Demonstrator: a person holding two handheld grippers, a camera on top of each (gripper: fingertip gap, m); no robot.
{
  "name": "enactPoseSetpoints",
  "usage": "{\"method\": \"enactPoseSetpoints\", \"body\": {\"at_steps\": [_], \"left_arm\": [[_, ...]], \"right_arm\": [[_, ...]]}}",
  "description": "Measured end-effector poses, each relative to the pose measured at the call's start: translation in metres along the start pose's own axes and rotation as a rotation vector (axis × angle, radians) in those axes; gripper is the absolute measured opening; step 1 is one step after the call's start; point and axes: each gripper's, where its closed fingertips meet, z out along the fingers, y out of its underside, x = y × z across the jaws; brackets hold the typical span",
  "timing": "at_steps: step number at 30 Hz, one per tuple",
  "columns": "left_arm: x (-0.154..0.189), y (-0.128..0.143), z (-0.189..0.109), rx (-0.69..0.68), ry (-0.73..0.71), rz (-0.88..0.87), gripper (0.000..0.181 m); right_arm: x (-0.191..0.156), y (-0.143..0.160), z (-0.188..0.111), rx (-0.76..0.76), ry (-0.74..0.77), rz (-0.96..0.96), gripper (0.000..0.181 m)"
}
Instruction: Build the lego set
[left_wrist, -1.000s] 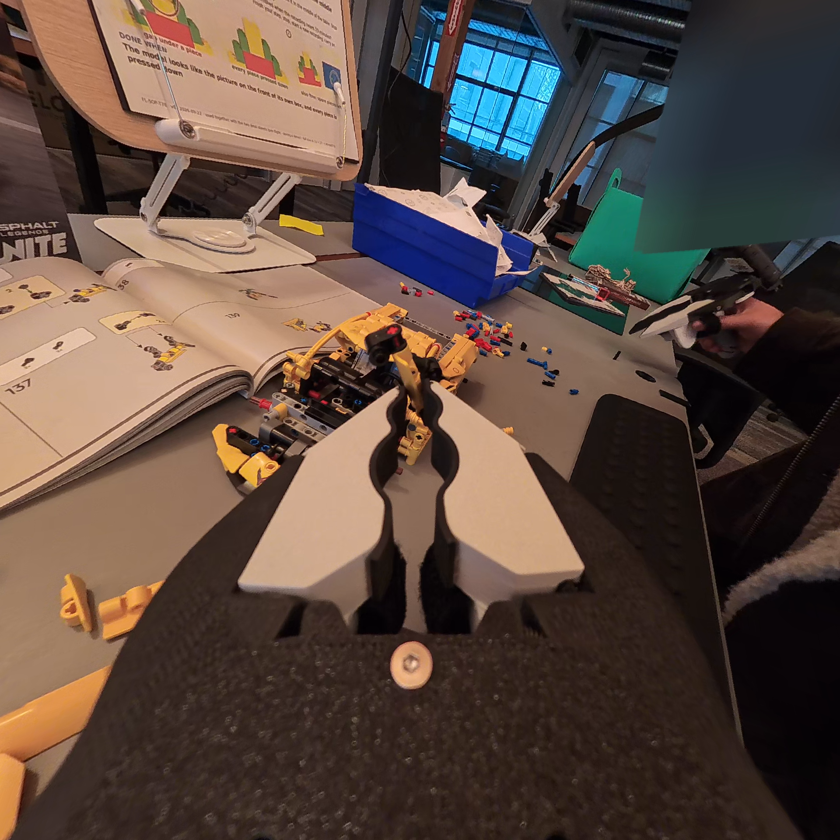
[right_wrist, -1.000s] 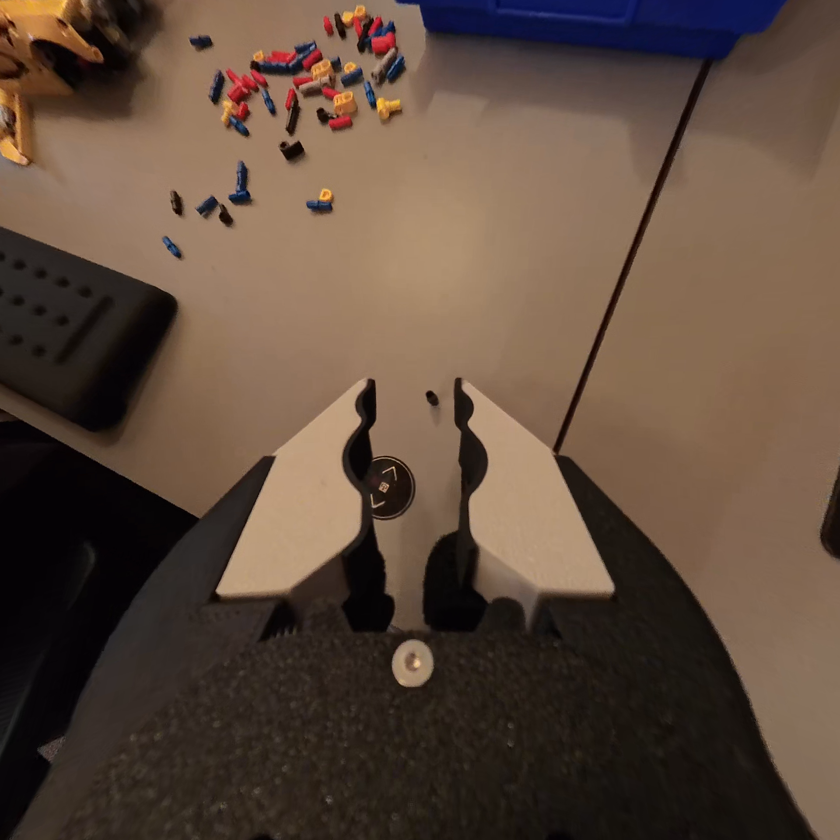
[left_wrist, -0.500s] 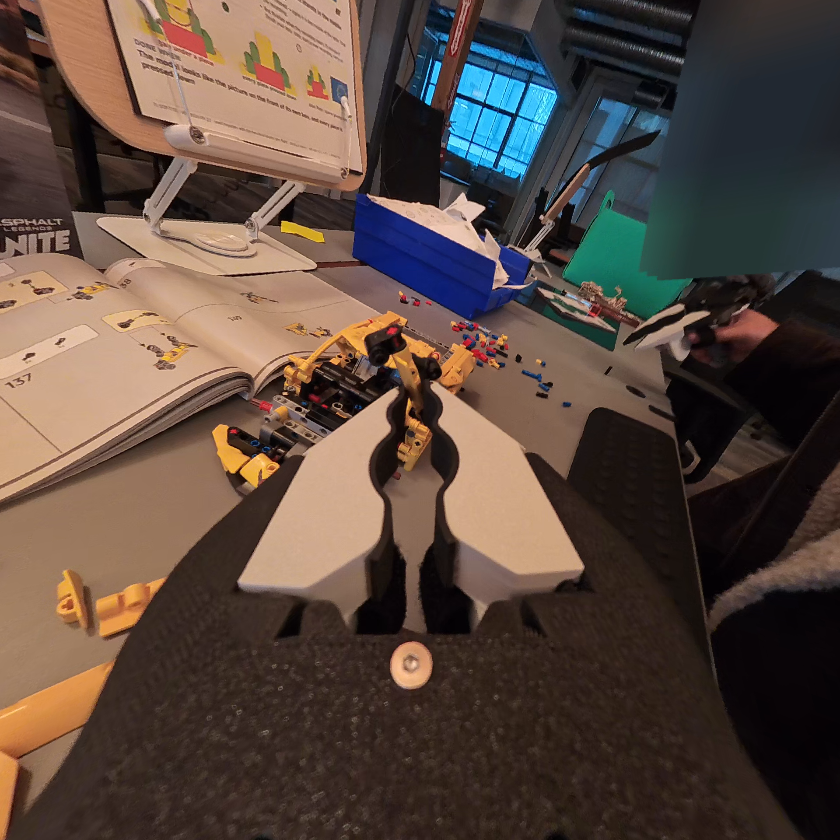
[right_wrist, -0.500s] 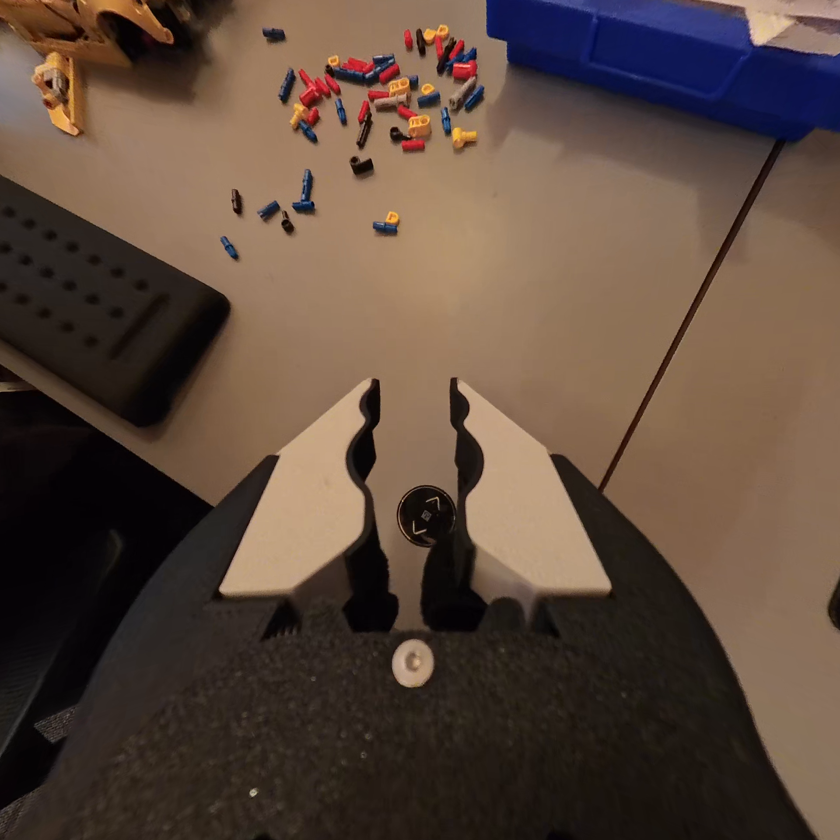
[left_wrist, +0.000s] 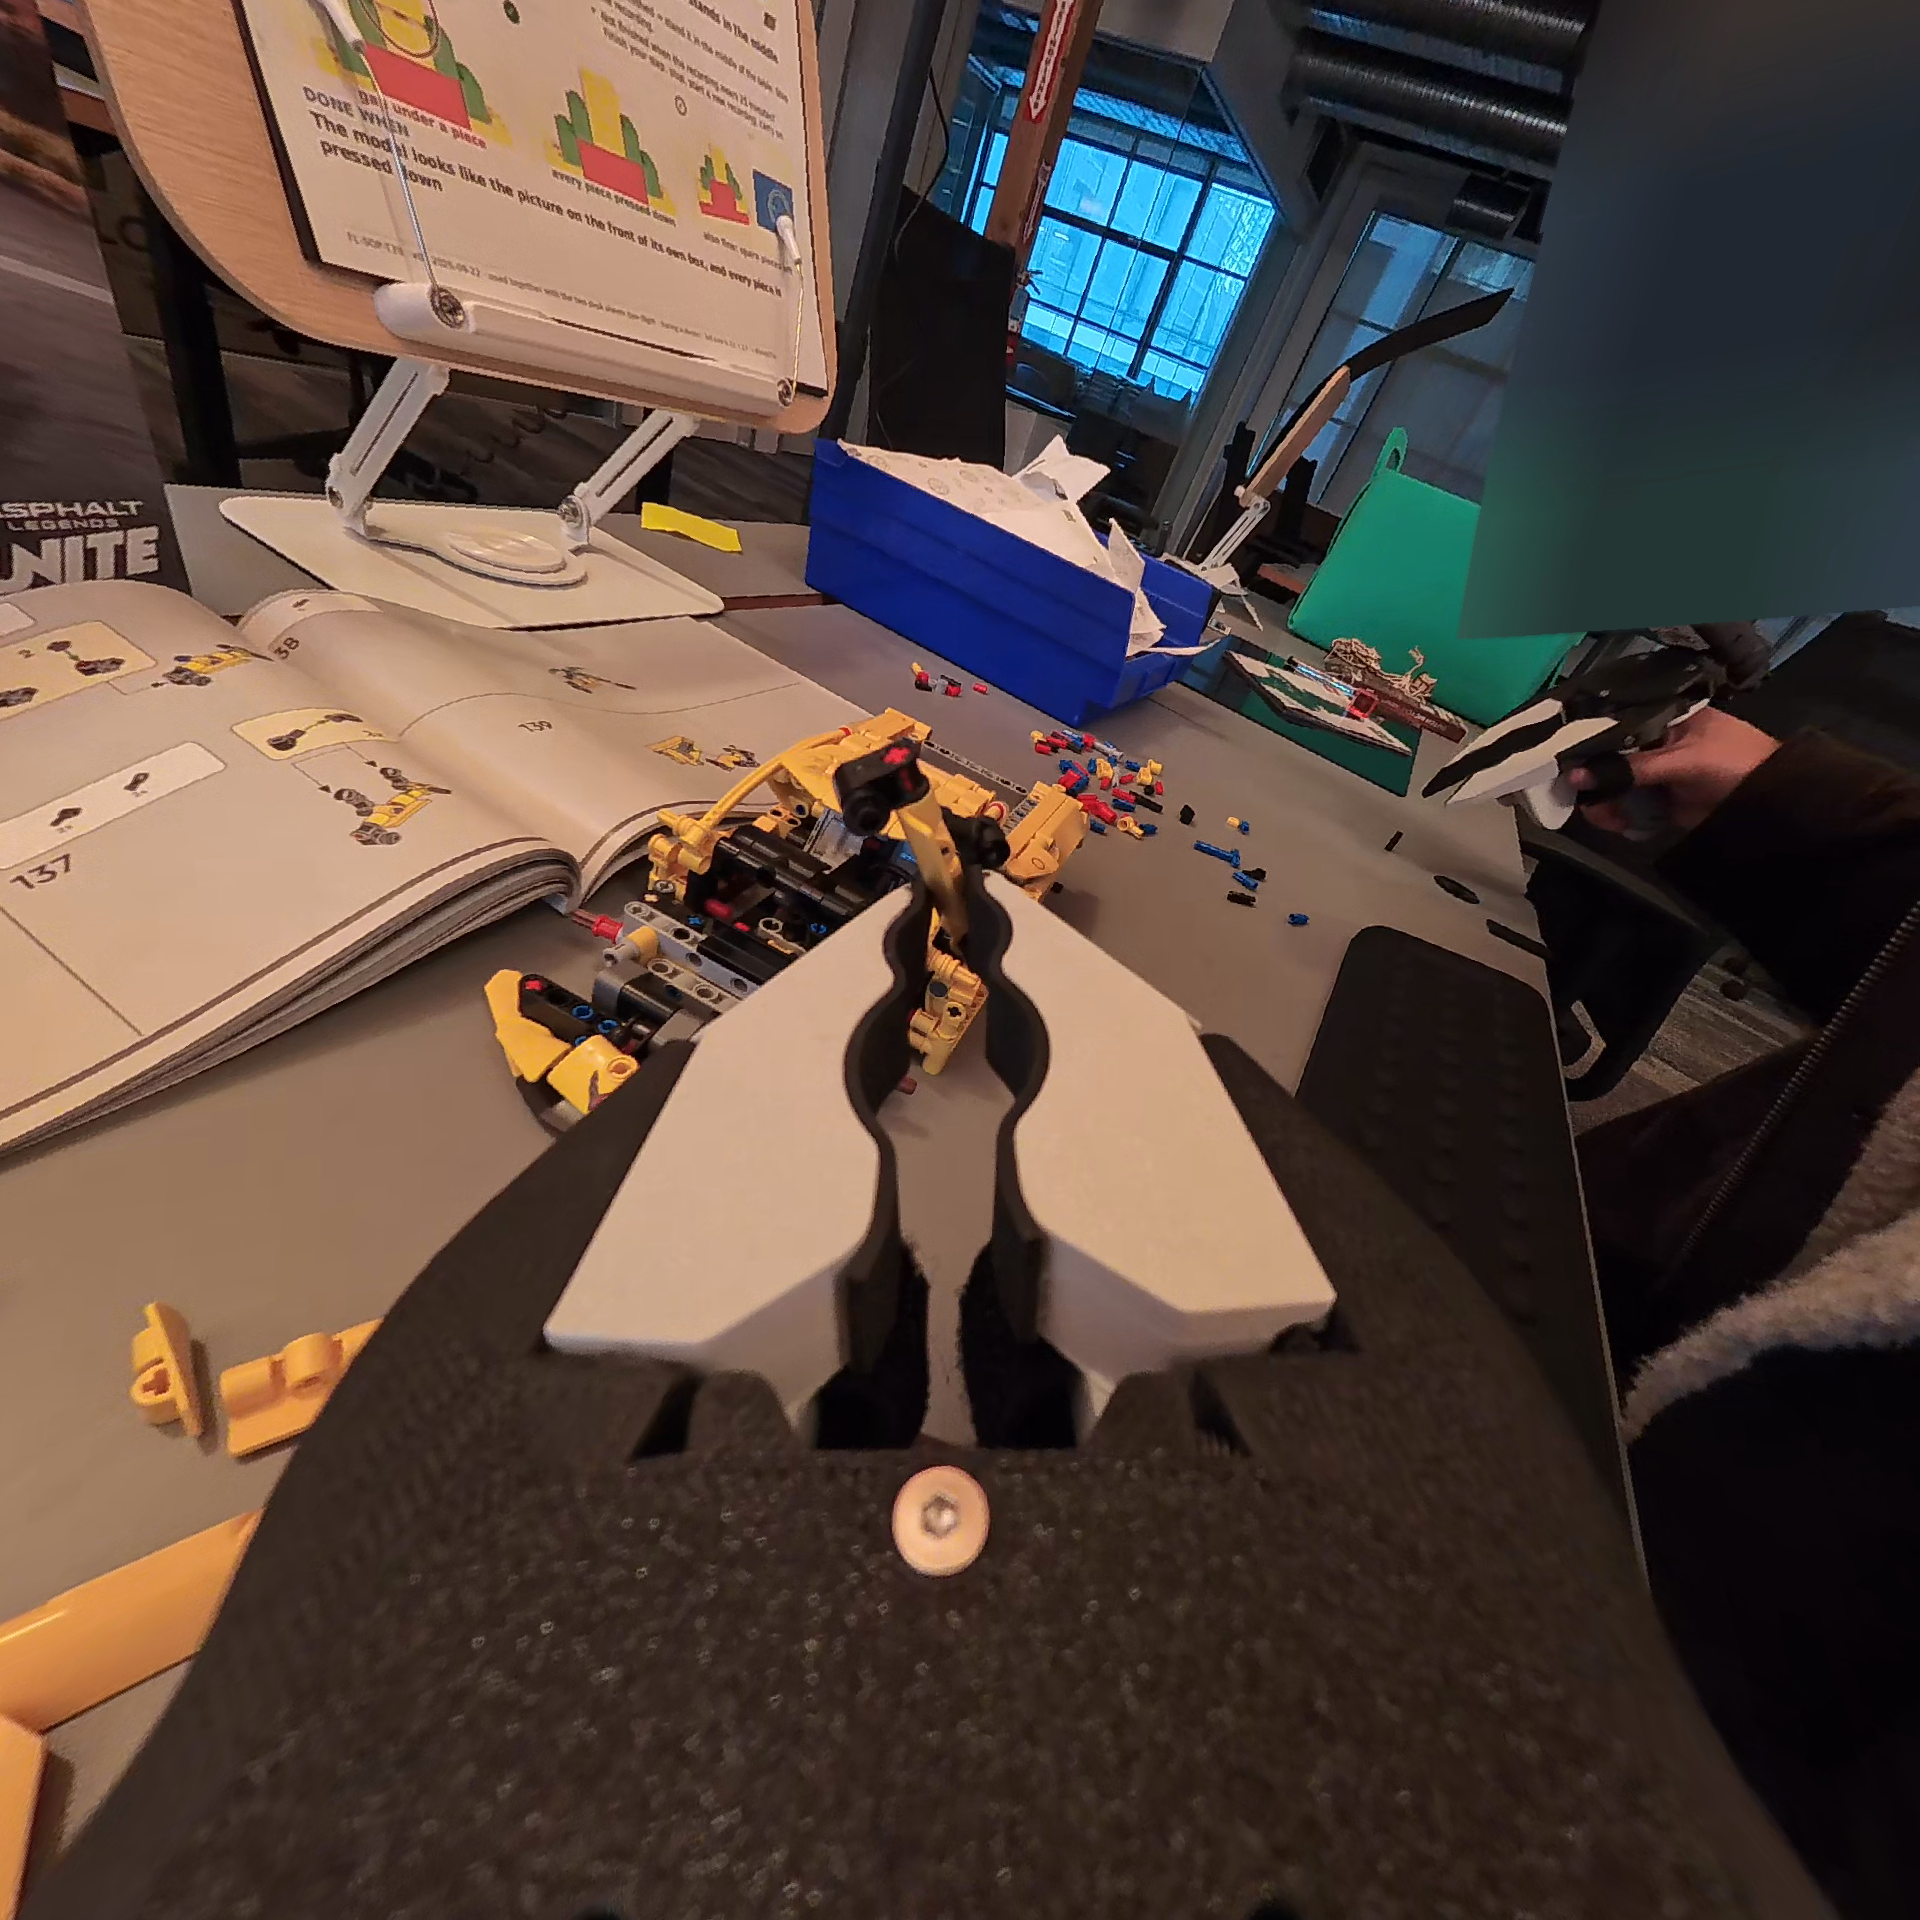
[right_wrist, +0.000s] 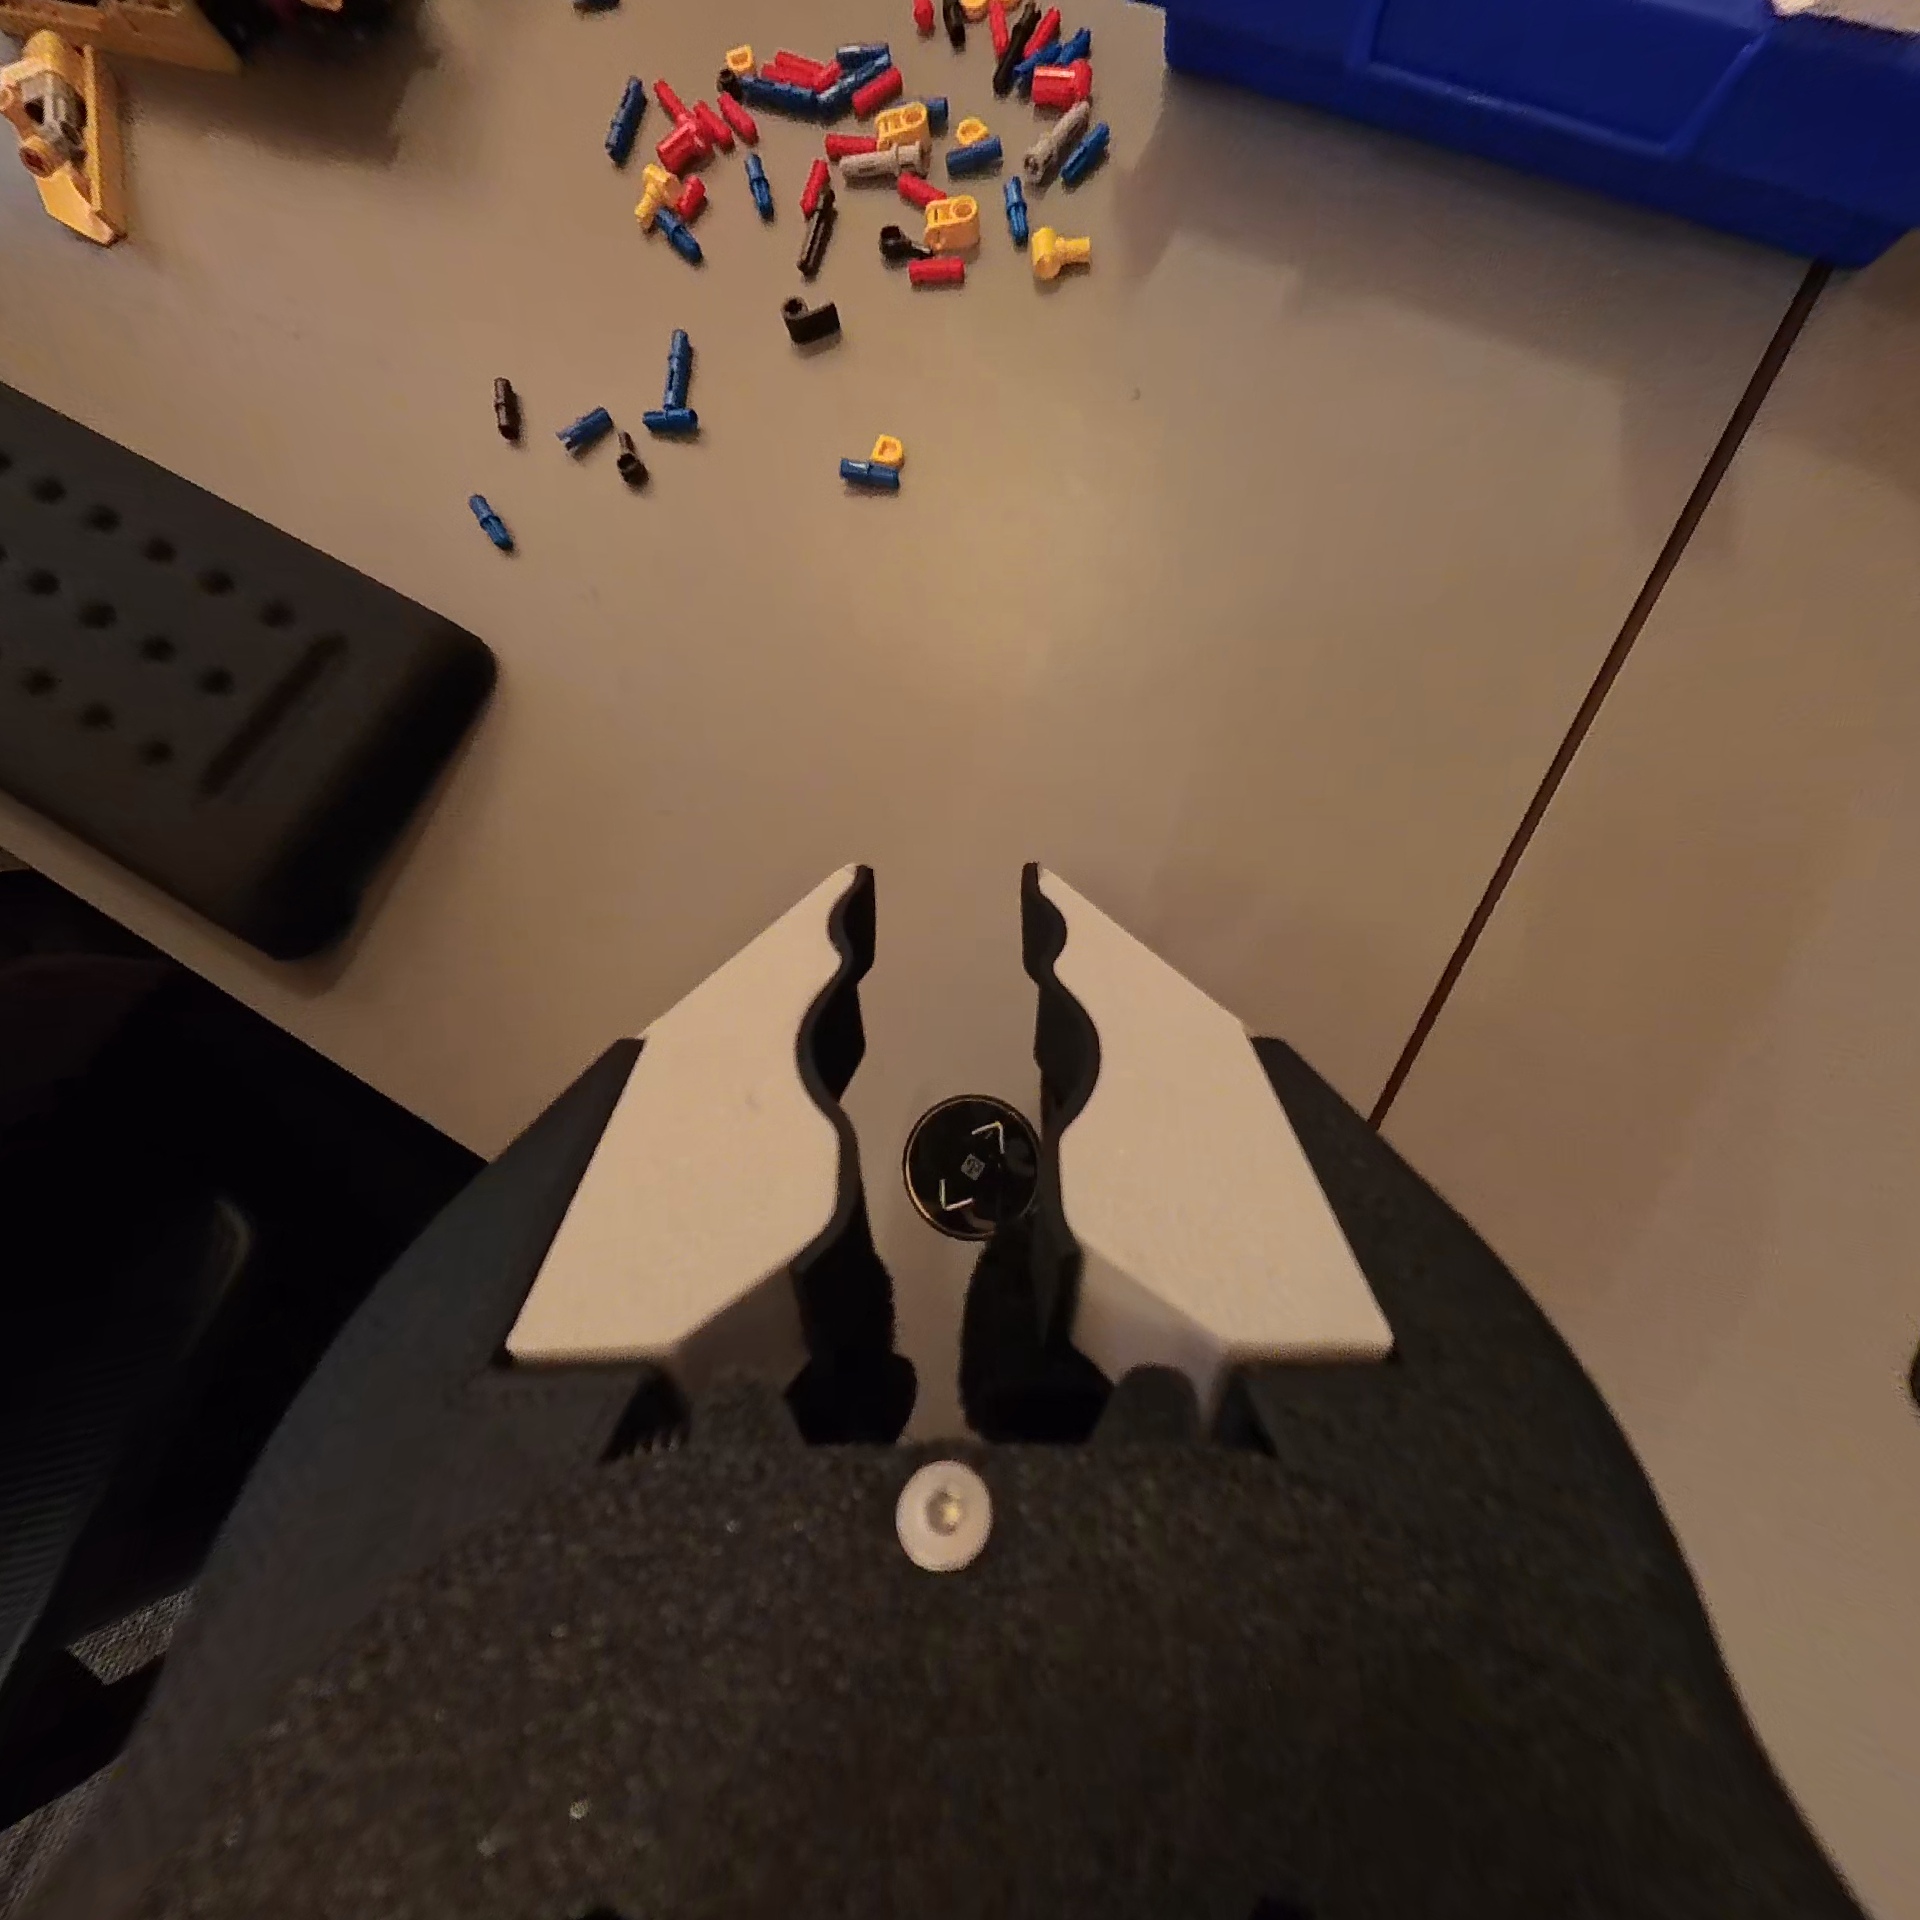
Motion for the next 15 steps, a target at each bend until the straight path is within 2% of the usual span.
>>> {"method": "enactPoseSetpoints", "body": {"at_steps": [15], "left_arm": [[0.0001,-0.0003,0.0001,-0.001,-0.003,0.004,0.006]], "right_arm": [[-0.0044,0.0011,0.0043,-0.006,-0.001,-0.001,0.026]]}}
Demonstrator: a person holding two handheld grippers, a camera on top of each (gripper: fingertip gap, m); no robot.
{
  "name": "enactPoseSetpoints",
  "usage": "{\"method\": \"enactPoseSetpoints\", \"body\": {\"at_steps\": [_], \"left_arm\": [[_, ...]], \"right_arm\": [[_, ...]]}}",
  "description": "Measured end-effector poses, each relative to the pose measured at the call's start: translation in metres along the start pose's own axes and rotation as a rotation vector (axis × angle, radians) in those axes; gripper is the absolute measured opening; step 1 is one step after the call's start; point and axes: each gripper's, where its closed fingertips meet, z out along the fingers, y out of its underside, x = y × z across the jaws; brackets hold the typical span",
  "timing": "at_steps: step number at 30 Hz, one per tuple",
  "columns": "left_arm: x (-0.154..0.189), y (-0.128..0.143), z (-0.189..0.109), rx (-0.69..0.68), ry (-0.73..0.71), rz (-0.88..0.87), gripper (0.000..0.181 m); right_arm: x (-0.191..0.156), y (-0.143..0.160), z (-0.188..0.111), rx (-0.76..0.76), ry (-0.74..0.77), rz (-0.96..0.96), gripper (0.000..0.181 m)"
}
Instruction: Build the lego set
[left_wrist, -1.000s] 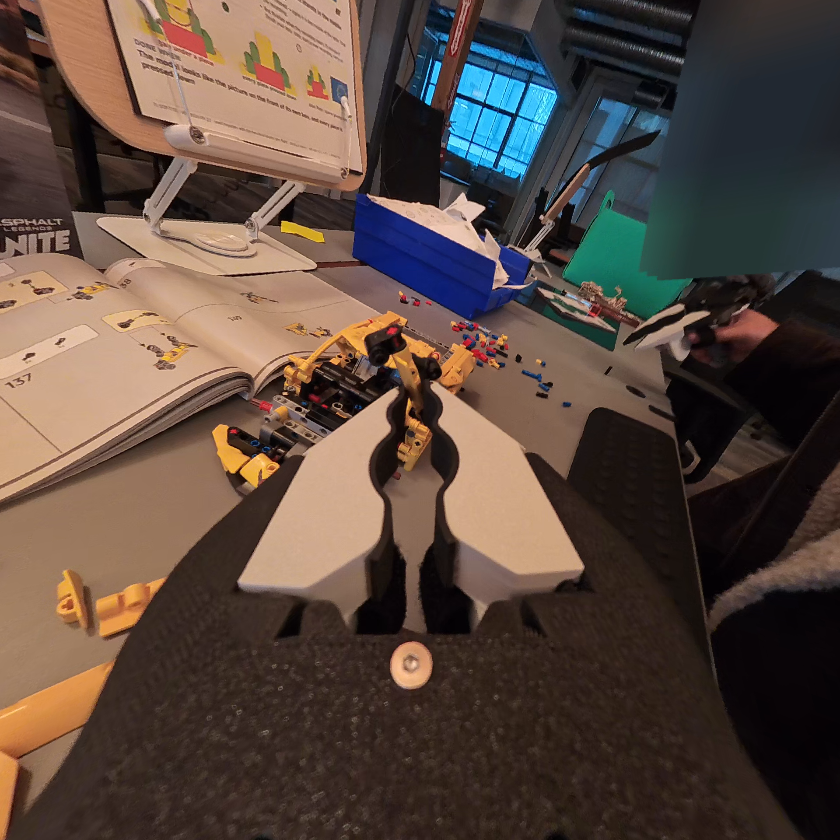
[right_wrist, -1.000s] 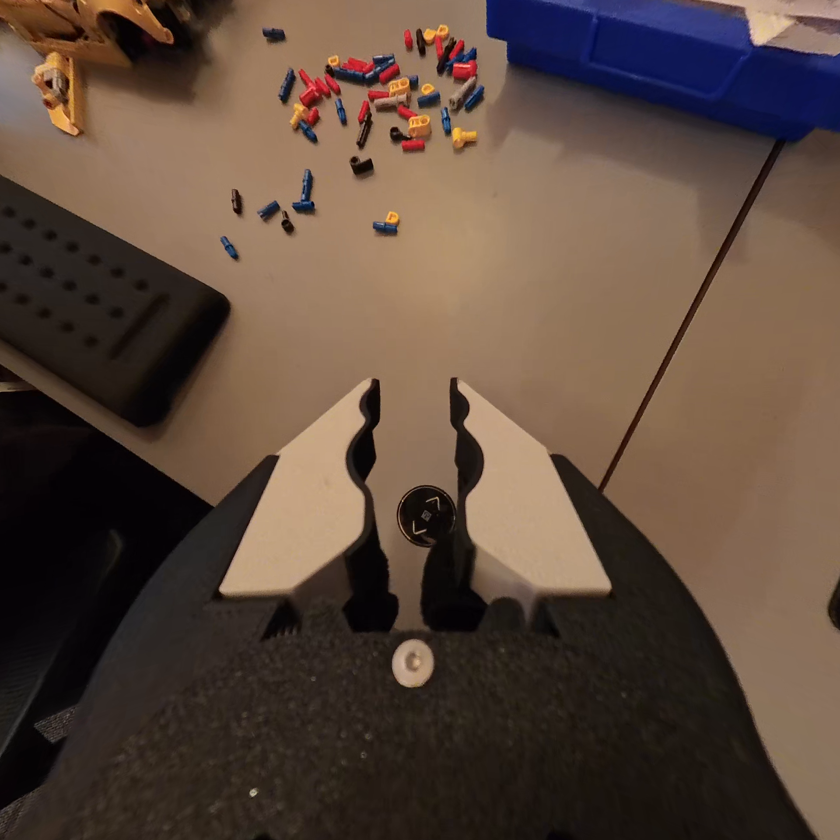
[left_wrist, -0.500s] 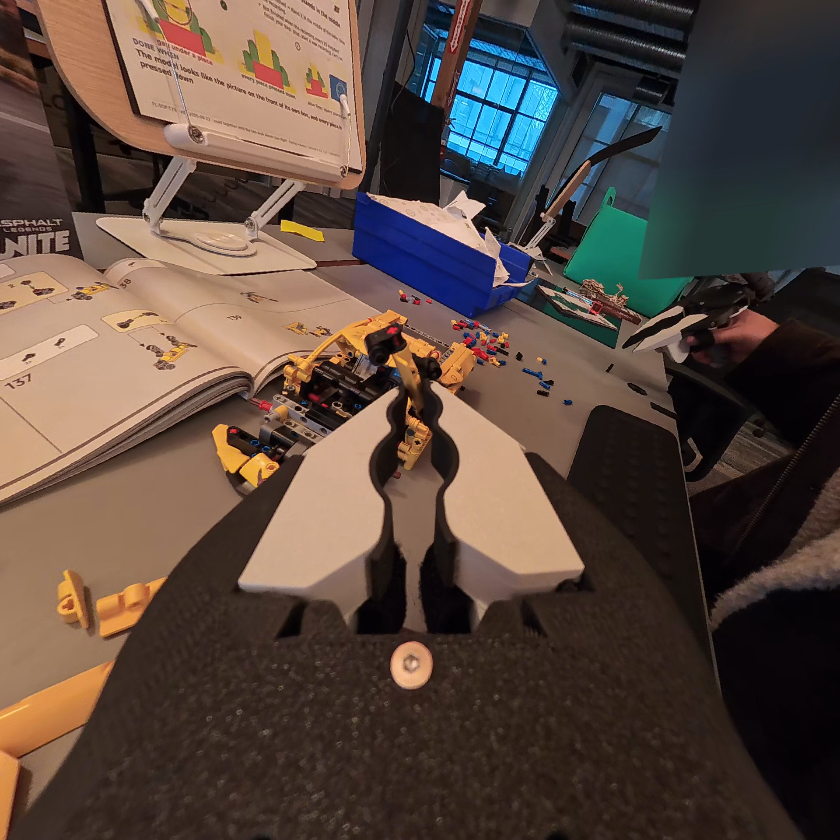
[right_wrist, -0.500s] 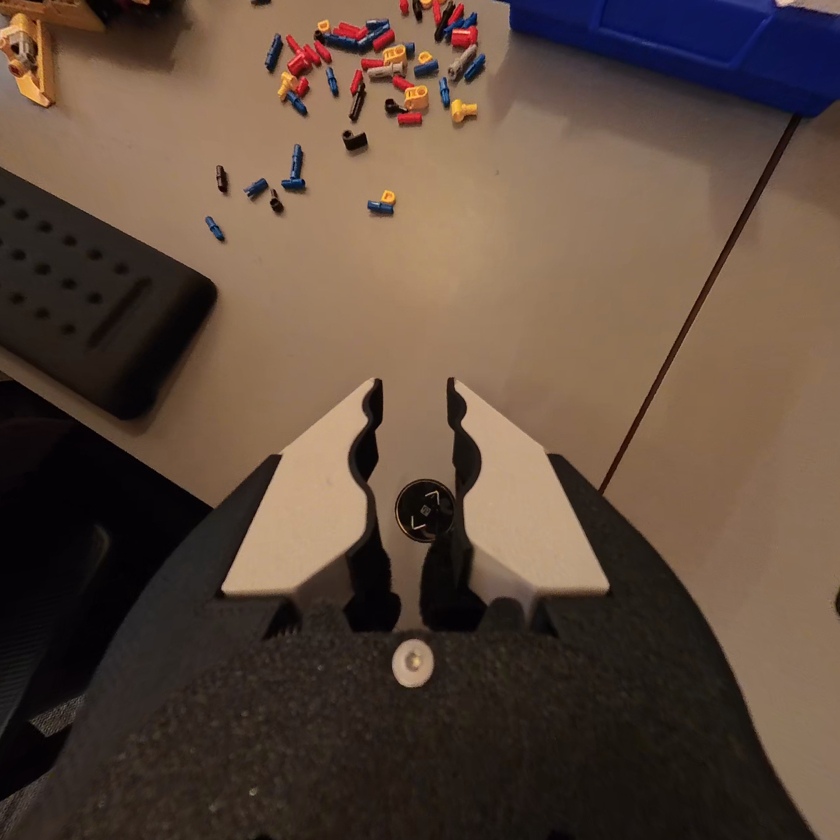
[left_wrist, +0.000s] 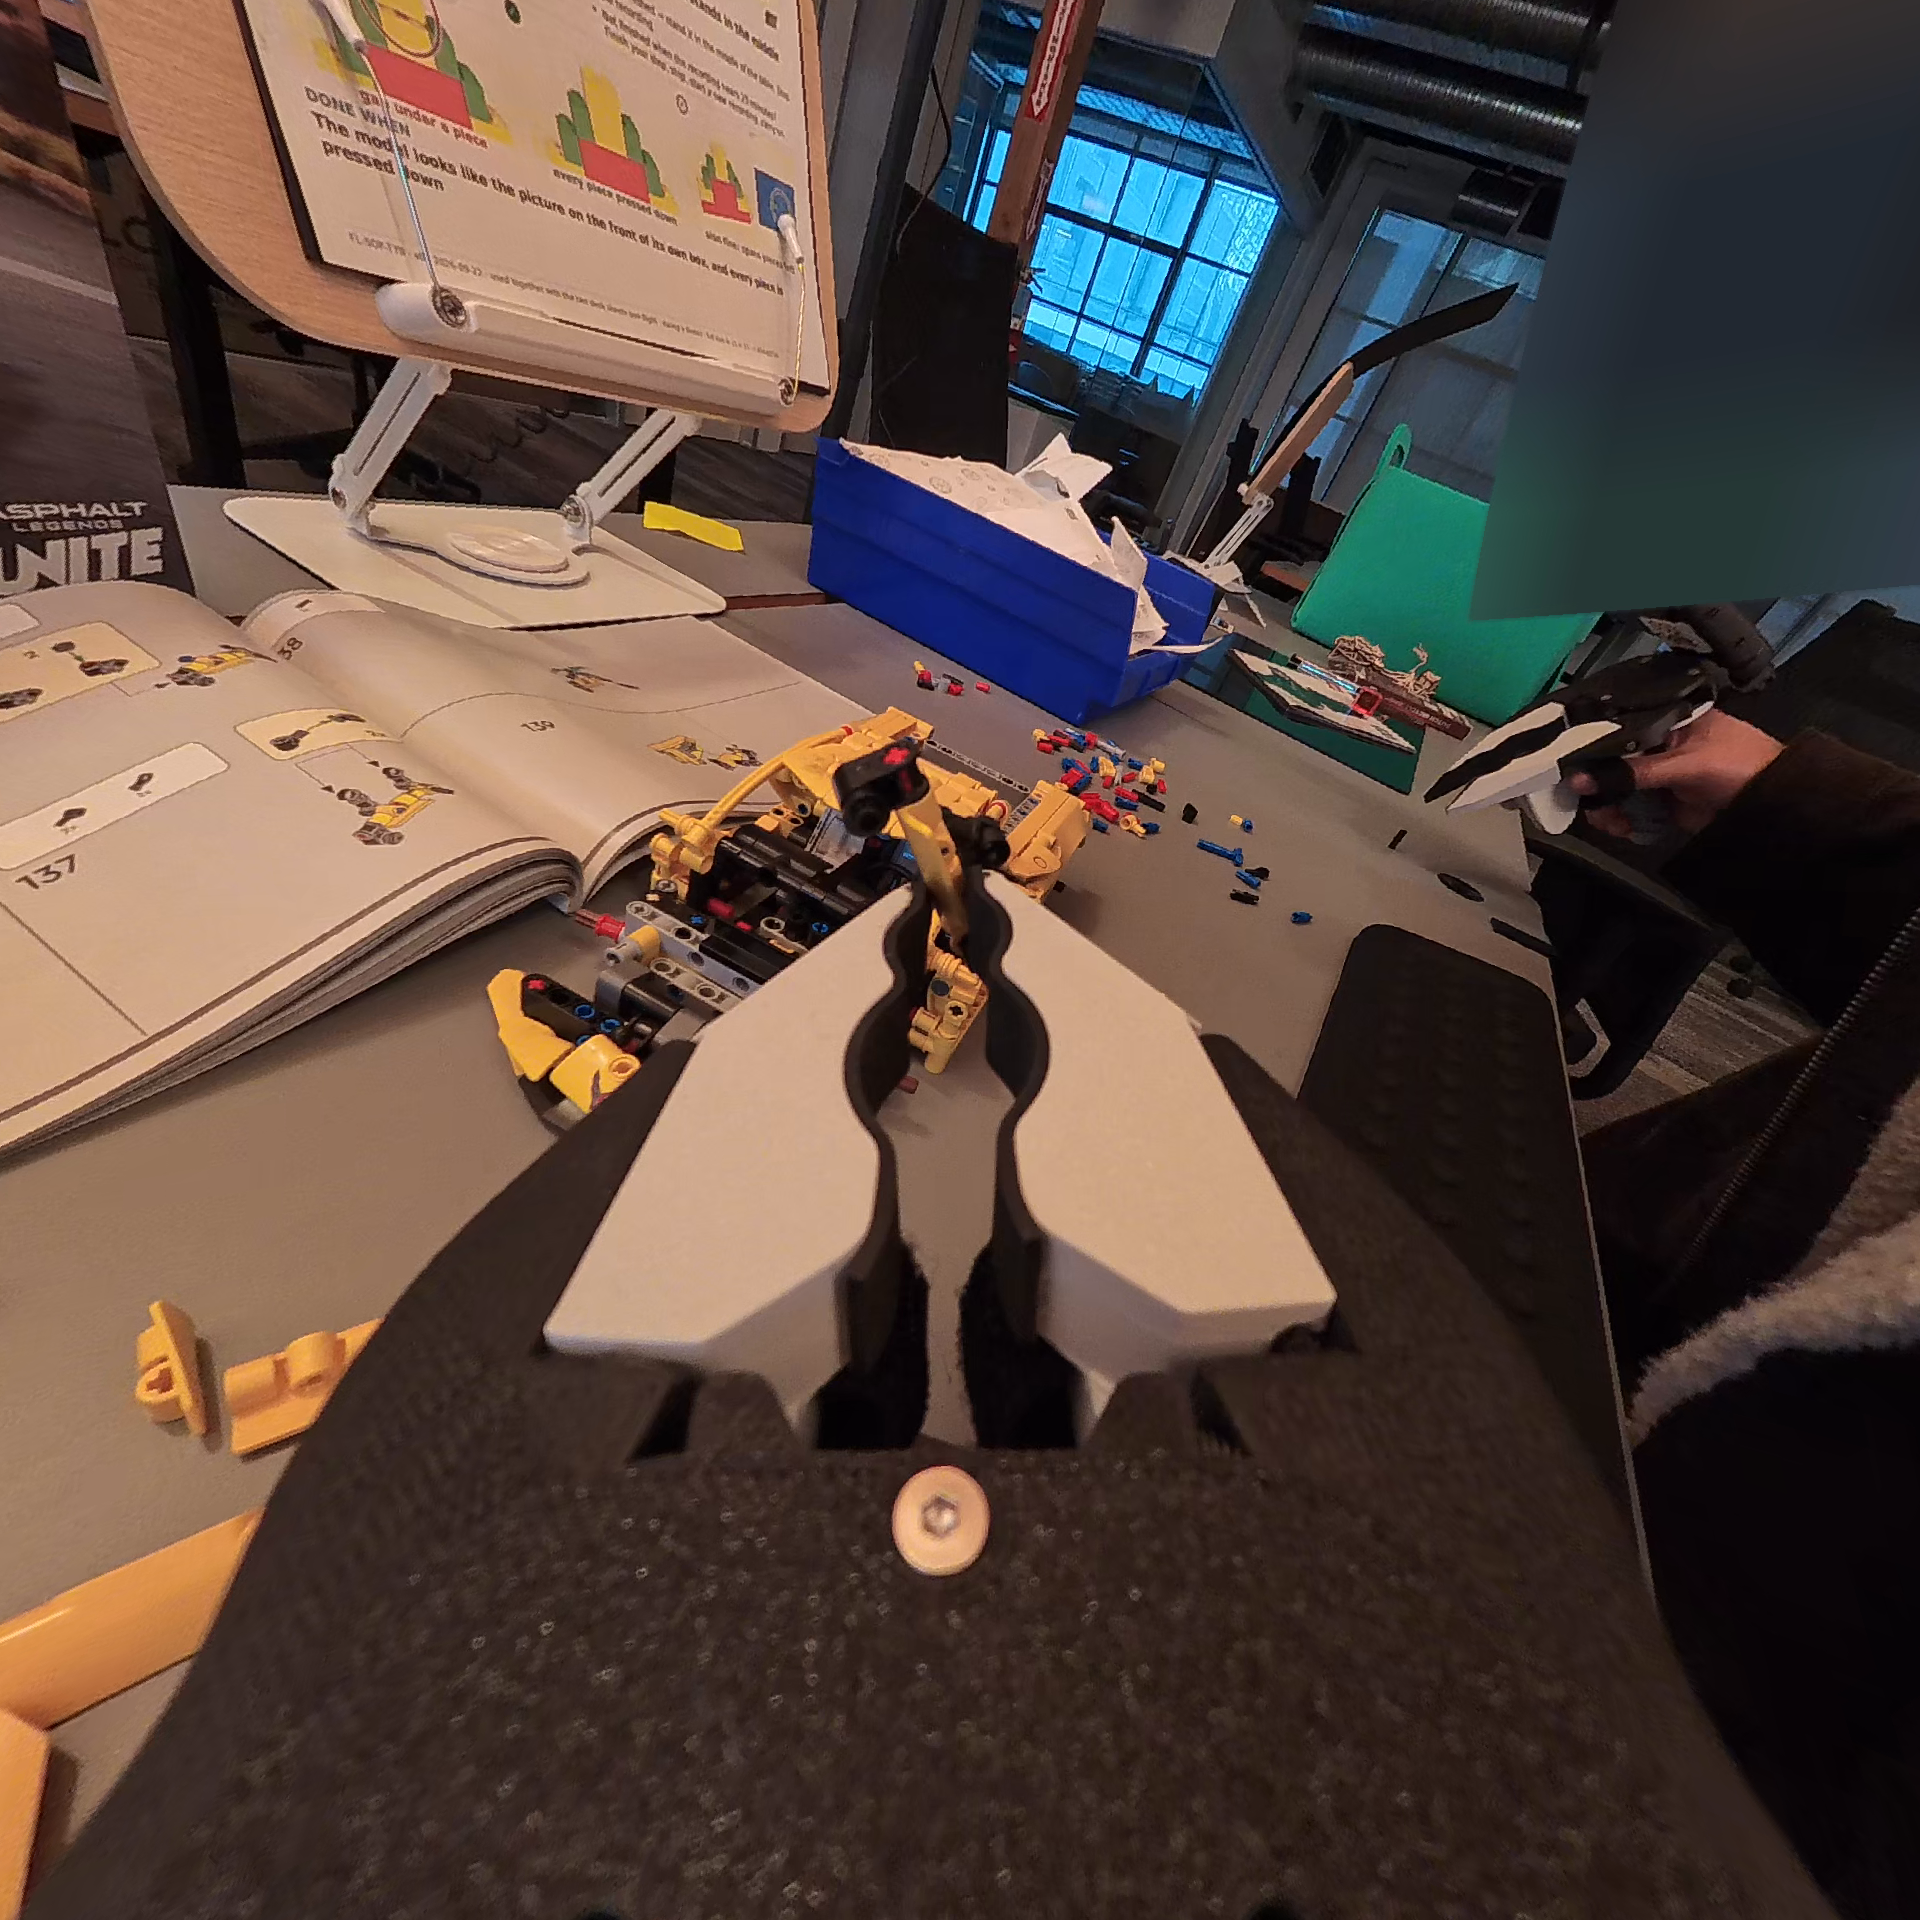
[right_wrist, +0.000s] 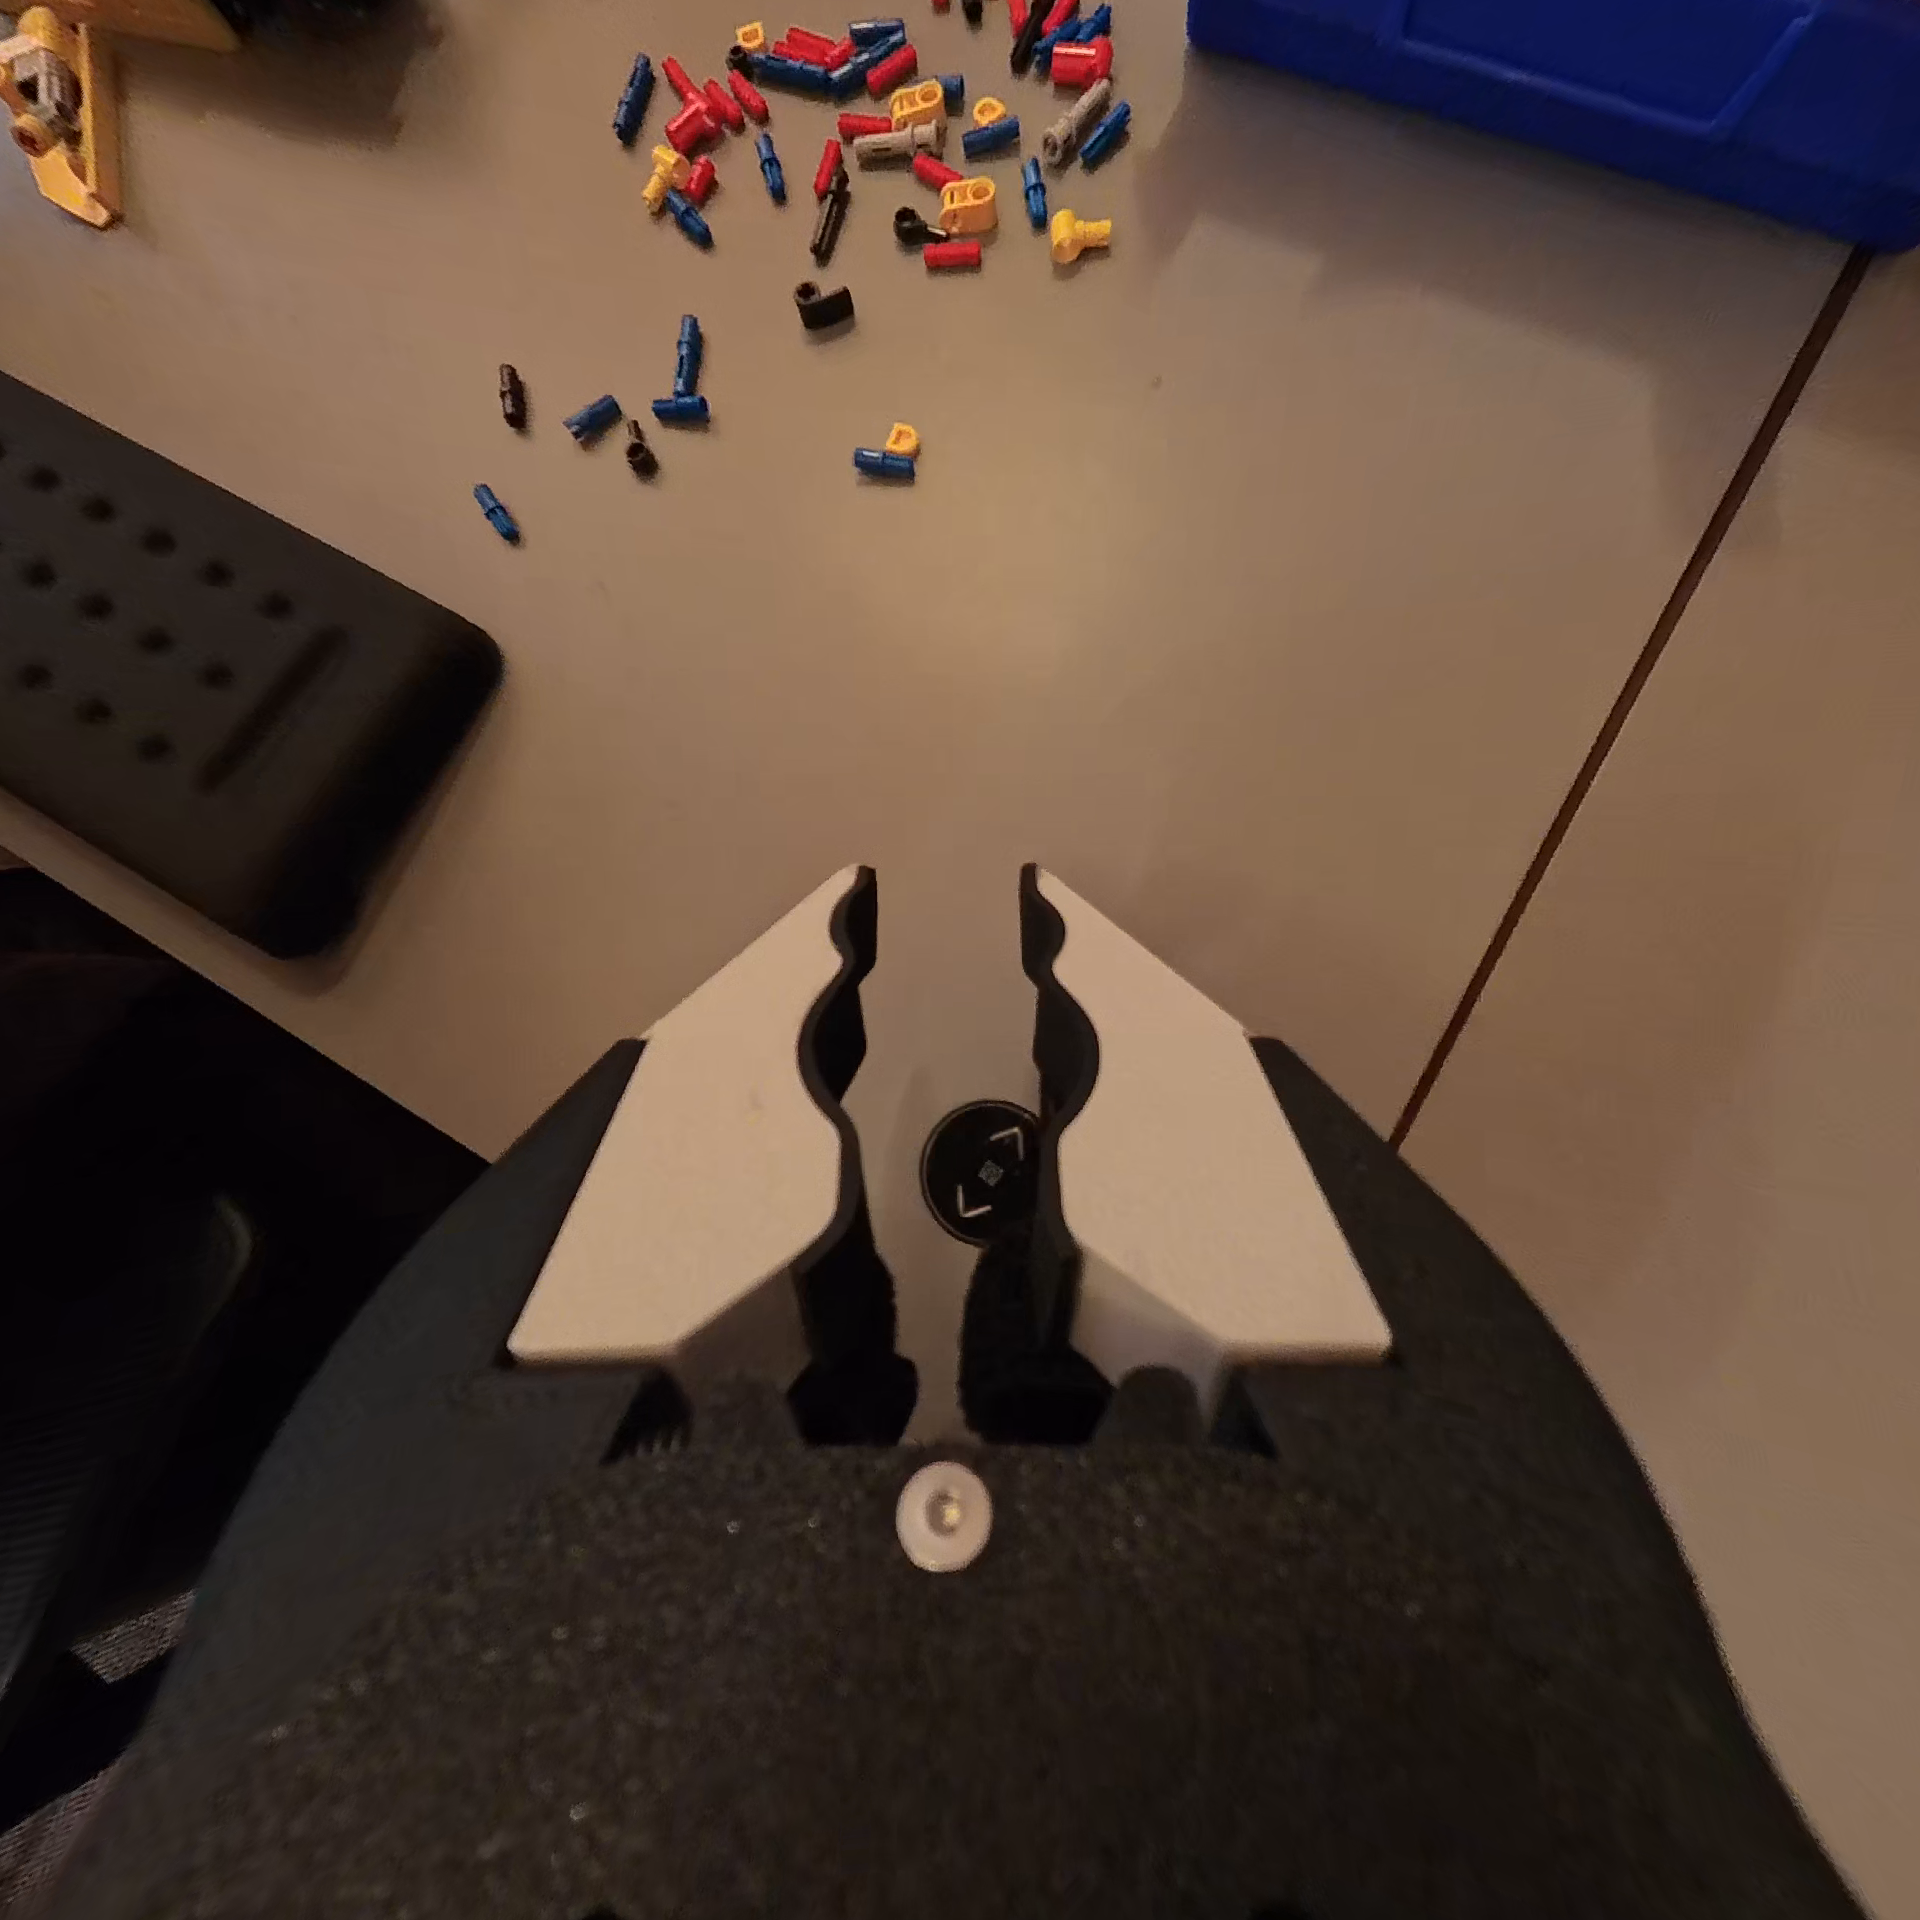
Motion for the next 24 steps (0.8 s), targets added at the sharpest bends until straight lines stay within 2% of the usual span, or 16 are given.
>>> {"method": "enactPoseSetpoints", "body": {"at_steps": [19,21,24], "left_arm": [[0.0,0.001,0.006,-0.001,-0.002,0.007,0.006],[0.001,0.002,0.006,-0.001,0.002,0.001,0.006],[0.008,-0.006,0.007,0.044,0.041,-0.057,0.006]], "right_arm": [[-0.012,-0.005,0.008,0.0,-0.008,-0.023,0.026],[-0.033,-0.03,0.011,0.074,-0.071,0.002,0.025],[-0.115,-0.119,0.011,0.424,-0.346,0.03,0.024]]}}
